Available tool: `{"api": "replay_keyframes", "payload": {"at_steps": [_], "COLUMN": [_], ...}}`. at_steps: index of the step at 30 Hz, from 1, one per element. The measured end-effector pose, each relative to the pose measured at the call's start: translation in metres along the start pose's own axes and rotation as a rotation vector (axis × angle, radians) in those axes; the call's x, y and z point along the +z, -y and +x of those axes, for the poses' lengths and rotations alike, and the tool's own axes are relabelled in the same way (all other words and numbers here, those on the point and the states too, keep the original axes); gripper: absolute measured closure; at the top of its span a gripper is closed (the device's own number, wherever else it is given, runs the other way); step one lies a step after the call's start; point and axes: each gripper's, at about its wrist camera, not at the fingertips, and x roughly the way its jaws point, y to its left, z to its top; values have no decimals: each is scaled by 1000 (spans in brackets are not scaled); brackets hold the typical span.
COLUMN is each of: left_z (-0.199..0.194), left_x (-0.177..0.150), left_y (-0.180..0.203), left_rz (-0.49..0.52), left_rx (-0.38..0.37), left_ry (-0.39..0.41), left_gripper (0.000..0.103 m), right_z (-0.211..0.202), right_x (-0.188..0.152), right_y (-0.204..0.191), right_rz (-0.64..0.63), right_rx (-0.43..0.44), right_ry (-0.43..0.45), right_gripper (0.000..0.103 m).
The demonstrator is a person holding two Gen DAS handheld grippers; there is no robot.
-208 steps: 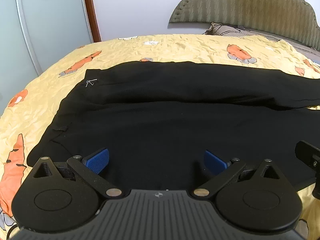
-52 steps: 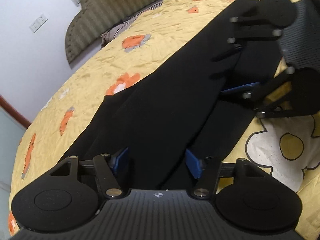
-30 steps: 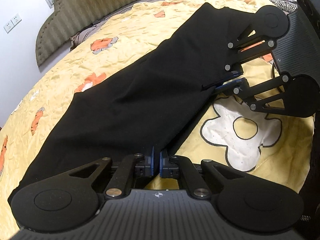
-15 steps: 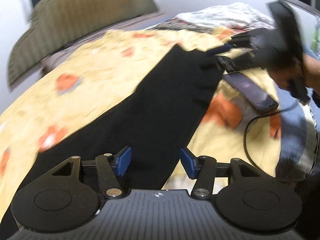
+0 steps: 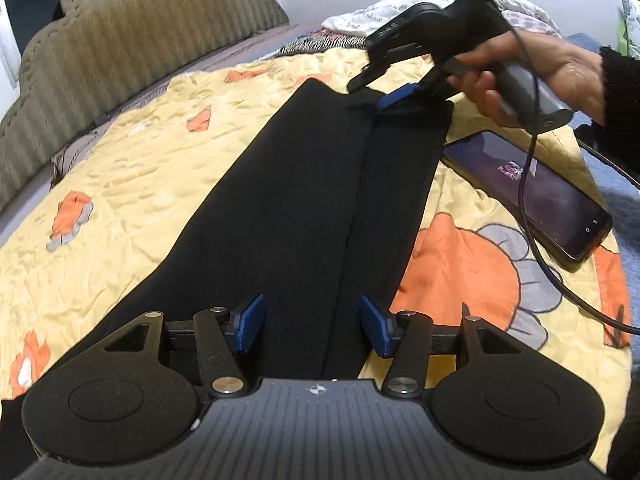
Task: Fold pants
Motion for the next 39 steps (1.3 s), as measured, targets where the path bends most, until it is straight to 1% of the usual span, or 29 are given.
{"api": "replay_keyframes", "payload": {"at_steps": [1, 2, 3, 4, 5, 8, 9, 10, 12, 15, 18, 21, 23, 25, 28, 29, 31, 35, 37, 38, 39], "left_z": [2, 3, 4, 4, 5, 7, 7, 7, 6, 5, -2, -17, -27, -31, -21, -17, -10, -6, -5, -4, -3], "left_x": [1, 1, 2, 2, 2, 4, 3, 3, 3, 3, 4, 10, 15, 18, 14, 11, 8, 7, 8, 8, 9], "left_y": [0, 0, 0, 1, 1, -1, -3, -4, -6, -12, -17, -25, -29, -26, -7, -2, 7, 5, -1, -3, -5], "left_rz": [0, -3, -8, -12, -15, -45, -64, -78, -96, -138, -178, -222, -233, -214, -147, -127, -104, -112, -140, -150, -161], "left_rx": [1, 2, 1, -3, -6, -48, -58, -60, -60, -72, -56, -21, -48, -95, -142, -147, -158, -164, -180, -192, -193], "left_ry": [4, 7, 10, 12, 11, 11, 14, 19, 27, 36, 70, 129, 151, 144, 94, 81, 53, 38, 36, 32, 26], "left_gripper": [45, 45, 46, 46, 49, 65, 75, 77, 88, 95, 96, 97, 97, 97, 97, 97, 97, 97, 94, 82, 80], "right_z": [1, 2, 4, 4, 2, -12, -16, -20, -30, -41, -46, -51, -62, -75, -82, -83, -83, -83, -80, -77, -75], "right_x": [0, 0, 2, 2, 2, 0, 0, 1, 3, 9, 15, 22, 22, 14, -2, -8, -18, -26, -24, -22, -20], "right_y": [-1, -1, -1, 1, 2, 3, 1, 0, -8, -26, -46, -60, -62, -47, -2, 14, 38, 43, 41, 39, 35], "right_rz": [3, 7, 12, 15, 17, 27, 34, 42, 46, 14, -16, -30, -50, -52, 8, 49, 108, 92, 78, 66, 50], "right_rx": [6, 14, 14, 11, 16, 30, 37, 49, 75, 104, 130, 162, 170, 120, -14, -42, -62, -99, -110, -117, -137], "right_ry": [8, 17, 22, 25, 26, 62, 79, 90, 114, 141, 162, 196, 235, 248, 201, 180, 149, 135, 127, 122, 112], "right_gripper": [57, 61, 69, 89, 92, 93, 93, 93, 93, 93, 93, 93, 93, 93, 93, 93, 93, 93, 93, 93, 93]}}
